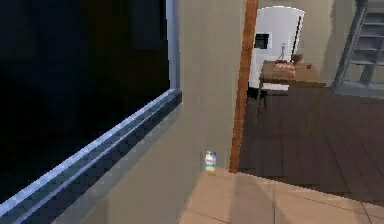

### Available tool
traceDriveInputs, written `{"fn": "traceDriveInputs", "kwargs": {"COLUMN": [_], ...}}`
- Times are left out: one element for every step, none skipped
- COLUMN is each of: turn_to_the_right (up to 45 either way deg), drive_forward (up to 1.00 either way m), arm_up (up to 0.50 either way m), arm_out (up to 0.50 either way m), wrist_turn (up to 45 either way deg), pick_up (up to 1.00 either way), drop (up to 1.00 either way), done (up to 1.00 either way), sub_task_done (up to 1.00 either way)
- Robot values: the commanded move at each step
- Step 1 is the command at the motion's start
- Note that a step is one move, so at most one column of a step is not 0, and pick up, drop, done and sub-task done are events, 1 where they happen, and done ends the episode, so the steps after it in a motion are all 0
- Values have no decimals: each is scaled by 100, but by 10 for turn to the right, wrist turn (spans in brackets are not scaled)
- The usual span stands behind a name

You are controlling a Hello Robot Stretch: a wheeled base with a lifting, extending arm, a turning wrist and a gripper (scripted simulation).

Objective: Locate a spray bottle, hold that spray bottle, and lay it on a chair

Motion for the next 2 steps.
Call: {"fn": "traceDriveInputs", "kwargs": {"turn_to_the_right": [300, 0], "drive_forward": [0, 75], "arm_up": [0, 0], "arm_out": [0, 0], "wrist_turn": [0, 0], "pick_up": [0, 0], "drop": [0, 0], "done": [0, 0], "sub_task_done": [0, 0]}}
